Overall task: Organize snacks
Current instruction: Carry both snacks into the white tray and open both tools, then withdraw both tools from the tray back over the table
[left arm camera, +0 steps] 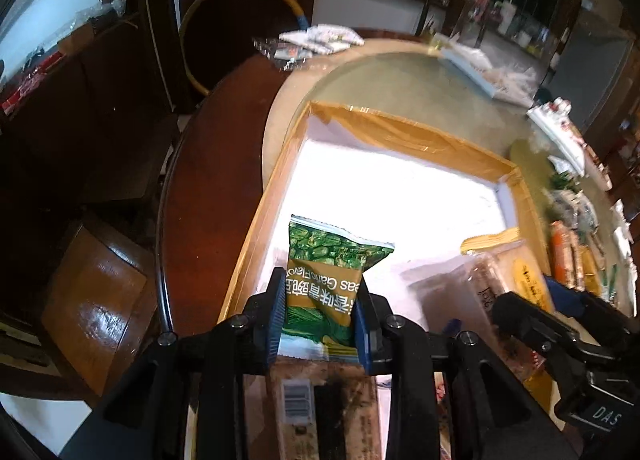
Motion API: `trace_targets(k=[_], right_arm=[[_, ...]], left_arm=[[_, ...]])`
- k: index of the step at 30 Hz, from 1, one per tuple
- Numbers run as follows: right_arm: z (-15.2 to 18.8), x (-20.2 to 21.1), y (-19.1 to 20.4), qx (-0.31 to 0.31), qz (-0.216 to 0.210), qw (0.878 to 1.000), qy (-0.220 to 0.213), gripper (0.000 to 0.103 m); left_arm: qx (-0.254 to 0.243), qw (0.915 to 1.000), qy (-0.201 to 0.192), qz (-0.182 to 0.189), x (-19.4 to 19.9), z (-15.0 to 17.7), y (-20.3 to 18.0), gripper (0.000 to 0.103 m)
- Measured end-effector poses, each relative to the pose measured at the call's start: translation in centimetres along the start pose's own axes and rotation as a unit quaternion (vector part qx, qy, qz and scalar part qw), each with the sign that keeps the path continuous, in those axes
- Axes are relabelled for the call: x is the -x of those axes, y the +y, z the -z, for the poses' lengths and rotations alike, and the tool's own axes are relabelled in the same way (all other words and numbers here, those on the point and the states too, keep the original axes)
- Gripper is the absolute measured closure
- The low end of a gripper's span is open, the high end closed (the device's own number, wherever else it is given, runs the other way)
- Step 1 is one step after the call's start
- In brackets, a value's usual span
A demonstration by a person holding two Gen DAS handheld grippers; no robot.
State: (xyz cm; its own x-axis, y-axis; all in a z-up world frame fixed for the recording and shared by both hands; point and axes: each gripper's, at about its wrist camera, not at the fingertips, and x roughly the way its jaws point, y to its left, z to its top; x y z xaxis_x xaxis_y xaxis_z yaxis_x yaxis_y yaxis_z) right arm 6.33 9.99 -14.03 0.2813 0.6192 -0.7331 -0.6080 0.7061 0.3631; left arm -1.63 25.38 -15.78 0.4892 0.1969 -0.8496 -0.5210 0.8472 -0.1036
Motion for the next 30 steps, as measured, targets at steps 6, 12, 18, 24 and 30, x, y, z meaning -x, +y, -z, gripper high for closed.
trace_targets(k=[6,12,18,24,30], right_arm=[[0.1,-0.4,-1.0,-0.023,-0.021,1.0,0.005,0.028],[2.2,7.2,-1.1,-0.002,-0.042,0.995,-0.089,0.017],[8.6,12.8,-5.6,-0.025,-0.083,0.991,-0.099,0.016],[12.4,16.8,-12.3,-0.065,-0.041,0.991,-0.112,0.016],[12.9,20.6,-18.3,-0.111,-0.017,0.984,-0.14,0.02]], left_arm=[[0.009,0.9997,0.018,0.015,0.1,0.2,0.2,0.041],[-0.006,0.9979,-0.057,0.03,5.7,2.2,-2.2,0.021],[-0.039,0.9921,-0.089,0.079,9.5,6.8,-8.1,0.021],[-0.104,0.987,-0.07,0.101,9.6,9.7,-15.6,0.021],[-0.126,0.9852,-0.055,0.102,8.8,10.4,-20.2,0.021]])
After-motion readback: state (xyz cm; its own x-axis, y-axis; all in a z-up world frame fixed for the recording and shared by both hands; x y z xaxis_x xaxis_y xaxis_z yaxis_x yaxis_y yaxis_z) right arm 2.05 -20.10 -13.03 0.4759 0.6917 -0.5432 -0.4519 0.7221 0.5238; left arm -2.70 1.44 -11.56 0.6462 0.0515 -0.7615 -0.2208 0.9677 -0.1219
